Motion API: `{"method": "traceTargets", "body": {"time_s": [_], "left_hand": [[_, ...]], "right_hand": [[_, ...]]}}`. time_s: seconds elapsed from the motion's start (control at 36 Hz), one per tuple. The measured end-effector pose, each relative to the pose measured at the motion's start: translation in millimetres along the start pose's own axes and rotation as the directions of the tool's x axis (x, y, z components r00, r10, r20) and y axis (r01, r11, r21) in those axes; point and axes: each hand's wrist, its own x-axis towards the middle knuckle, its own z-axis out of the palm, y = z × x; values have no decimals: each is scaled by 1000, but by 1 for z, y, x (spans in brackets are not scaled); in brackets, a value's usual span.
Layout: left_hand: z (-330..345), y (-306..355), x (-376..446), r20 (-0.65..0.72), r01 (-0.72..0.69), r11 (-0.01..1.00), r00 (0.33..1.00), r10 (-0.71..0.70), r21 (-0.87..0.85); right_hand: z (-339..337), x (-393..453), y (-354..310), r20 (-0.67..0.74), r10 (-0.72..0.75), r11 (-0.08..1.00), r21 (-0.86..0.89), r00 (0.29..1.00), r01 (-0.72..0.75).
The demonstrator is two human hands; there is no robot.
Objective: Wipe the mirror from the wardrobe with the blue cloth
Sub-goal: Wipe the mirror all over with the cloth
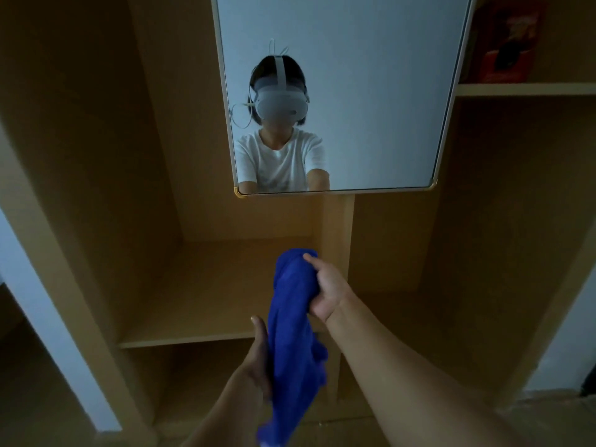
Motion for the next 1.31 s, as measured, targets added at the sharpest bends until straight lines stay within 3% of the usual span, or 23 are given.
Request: {"method": "traceTargets", "body": {"time_s": [0.11,0.17,0.22,0.28,0.33,0.39,0.42,0.44,0.5,0.56,0.61,0.67,0.81,0.92,1.0,1.06,1.11,1.17,1.19,1.22,1.25,1.31], "left_hand": [[-1,8,-11,201,-100,983,971,130,-153],[-2,17,-18,286,-111,974,944,165,-197],[1,27,-24,269,-132,982,949,164,-135],[7,35,-26,198,-193,979,959,202,-62],[14,40,-27,144,-225,974,963,226,-20],[20,43,-27,105,-236,972,966,235,-1],[23,44,-27,80,-249,969,965,248,0],[24,46,-26,63,-264,965,962,264,-15],[27,49,-24,44,-284,956,957,288,-77],[32,49,-24,40,-315,937,945,324,-150],[36,48,-25,81,-320,912,933,350,-258],[41,46,-28,117,-327,887,917,381,-327],[56,44,-31,77,-423,839,877,474,-341],[60,40,-30,73,-415,857,887,456,-304],[61,44,-35,38,-405,906,910,412,-124],[67,50,-39,-28,-443,896,896,443,17],[70,56,-36,-138,-553,795,793,594,248],[68,61,-35,-211,-537,588,604,768,605],[67,63,-37,-222,-509,508,521,824,694],[67,66,-39,-211,-518,495,512,833,698],[70,68,-42,-184,-546,548,582,792,634],[83,71,-47,-78,-463,711,808,584,530]], "right_hand": [[-21,1,-11,-163,-41,999,-23,986,37],[-37,2,-15,-277,-46,993,-114,960,15],[-52,2,-13,-370,-58,950,-306,927,-62],[-62,1,-8,-405,-115,787,-594,907,-166],[-66,3,-1,-384,-230,510,-830,894,-225],[-67,5,2,-268,-417,235,-955,868,-182],[-64,4,2,-166,-492,168,-981,854,-94],[-60,3,2,-72,-512,180,-983,856,26],[-50,-1,2,15,-394,458,-863,919,211],[-46,-3,6,67,-168,726,-666,983,170],[-50,-2,13,182,-26,842,-526,983,119],[-55,0,19,218,-5,912,-399,976,94],[-53,3,33,228,-52,981,-172,972,93],[-55,-1,36,292,78,994,50,953,-97],[-56,1,33,260,14,979,192,965,-66],[-53,3,31,152,-29,968,252,988,-11],[-50,4,27,46,-51,960,279,998,36],[-47,4,20,-48,-63,955,288,997,74],[-47,4,15,-108,-82,965,241,991,106],[-46,3,9,-182,-113,977,157,977,143],[-45,1,4,-253,-165,982,48,953,183],[-40,-2,-4,-316,-298,954,-139,901,267]]}}
